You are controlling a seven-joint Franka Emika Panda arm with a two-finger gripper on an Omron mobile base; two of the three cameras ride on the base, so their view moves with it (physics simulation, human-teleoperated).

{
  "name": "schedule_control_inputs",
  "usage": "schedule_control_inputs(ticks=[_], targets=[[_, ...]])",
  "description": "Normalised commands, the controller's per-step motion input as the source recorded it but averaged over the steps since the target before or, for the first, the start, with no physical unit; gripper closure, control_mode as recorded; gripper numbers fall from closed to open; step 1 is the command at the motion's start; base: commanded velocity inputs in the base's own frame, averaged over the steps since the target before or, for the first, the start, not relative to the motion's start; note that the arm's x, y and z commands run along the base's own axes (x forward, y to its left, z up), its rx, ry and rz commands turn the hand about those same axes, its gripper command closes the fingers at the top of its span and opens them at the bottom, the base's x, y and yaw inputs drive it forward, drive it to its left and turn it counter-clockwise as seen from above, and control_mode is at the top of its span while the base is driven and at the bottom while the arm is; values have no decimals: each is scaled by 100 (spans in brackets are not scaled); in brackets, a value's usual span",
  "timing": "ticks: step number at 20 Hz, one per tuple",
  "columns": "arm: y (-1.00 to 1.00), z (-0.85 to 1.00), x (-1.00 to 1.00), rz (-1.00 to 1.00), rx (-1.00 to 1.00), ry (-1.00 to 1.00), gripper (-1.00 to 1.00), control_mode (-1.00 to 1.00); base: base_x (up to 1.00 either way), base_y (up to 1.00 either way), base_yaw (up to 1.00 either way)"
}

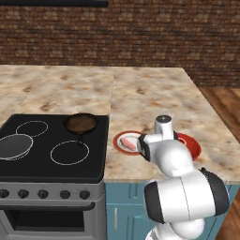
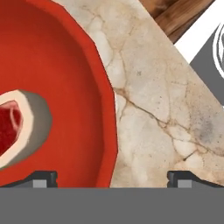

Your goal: Place one of the steaks on the plate and the other in the bowl. Then place the bowl in the fridge.

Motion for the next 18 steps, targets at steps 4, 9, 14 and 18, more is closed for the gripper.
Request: schedule_control_inputs(ticks=[4, 9, 14, 18], targets=[[0, -27, 32, -25, 0, 0, -100, -100, 0, 0, 0], [4, -22, 34, -24, 0, 0, -100, -100, 0, 0, 0], [15, -23, 28, -25, 0, 0, -100, -100, 0, 0, 0], [19, -20, 16, -24, 0, 0, 100, -100, 0, 0, 0]])
